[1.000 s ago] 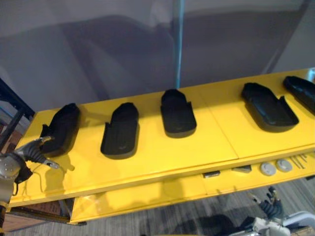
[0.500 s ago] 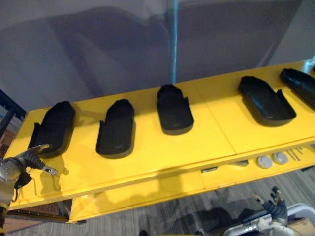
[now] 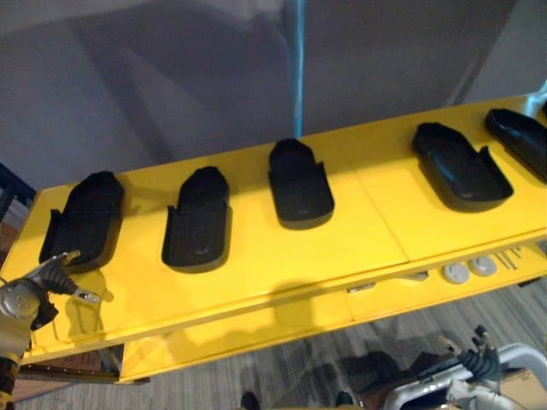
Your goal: Walk over and take plastic housings, then place them on the shelf
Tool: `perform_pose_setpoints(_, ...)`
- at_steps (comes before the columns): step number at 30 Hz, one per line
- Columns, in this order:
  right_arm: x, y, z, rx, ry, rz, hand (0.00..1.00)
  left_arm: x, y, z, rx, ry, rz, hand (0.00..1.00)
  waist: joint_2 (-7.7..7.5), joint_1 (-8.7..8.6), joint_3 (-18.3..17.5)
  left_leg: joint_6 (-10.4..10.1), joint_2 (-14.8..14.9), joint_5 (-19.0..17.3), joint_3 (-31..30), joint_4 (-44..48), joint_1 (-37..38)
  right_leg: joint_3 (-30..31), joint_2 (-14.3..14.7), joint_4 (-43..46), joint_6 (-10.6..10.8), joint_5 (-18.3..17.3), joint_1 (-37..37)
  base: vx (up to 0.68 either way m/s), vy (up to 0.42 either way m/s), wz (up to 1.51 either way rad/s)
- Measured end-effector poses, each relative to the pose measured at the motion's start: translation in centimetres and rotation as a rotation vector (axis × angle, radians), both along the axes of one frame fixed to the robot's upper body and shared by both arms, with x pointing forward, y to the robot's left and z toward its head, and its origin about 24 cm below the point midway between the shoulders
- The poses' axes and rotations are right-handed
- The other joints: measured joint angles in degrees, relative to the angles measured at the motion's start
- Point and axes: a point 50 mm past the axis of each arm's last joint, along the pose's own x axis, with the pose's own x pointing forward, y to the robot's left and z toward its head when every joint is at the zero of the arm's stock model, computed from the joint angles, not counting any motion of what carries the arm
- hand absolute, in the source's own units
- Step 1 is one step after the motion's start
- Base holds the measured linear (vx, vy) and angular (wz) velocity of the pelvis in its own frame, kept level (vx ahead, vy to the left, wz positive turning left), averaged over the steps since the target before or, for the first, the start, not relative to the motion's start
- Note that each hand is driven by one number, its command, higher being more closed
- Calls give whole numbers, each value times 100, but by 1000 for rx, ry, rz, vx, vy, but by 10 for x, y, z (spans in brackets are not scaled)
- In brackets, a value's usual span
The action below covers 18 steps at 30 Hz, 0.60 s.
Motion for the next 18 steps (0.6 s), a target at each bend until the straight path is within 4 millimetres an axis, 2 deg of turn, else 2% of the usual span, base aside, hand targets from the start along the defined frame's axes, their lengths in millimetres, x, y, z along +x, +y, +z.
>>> perform_pose_setpoints(18,0,-3,2,-2,-4,14,0,0,-3,-6,-26,2,6,0,74,-22,65,5,-1,-17,99,10,35,69,-4,4,5,3,-13,6,1,-2)
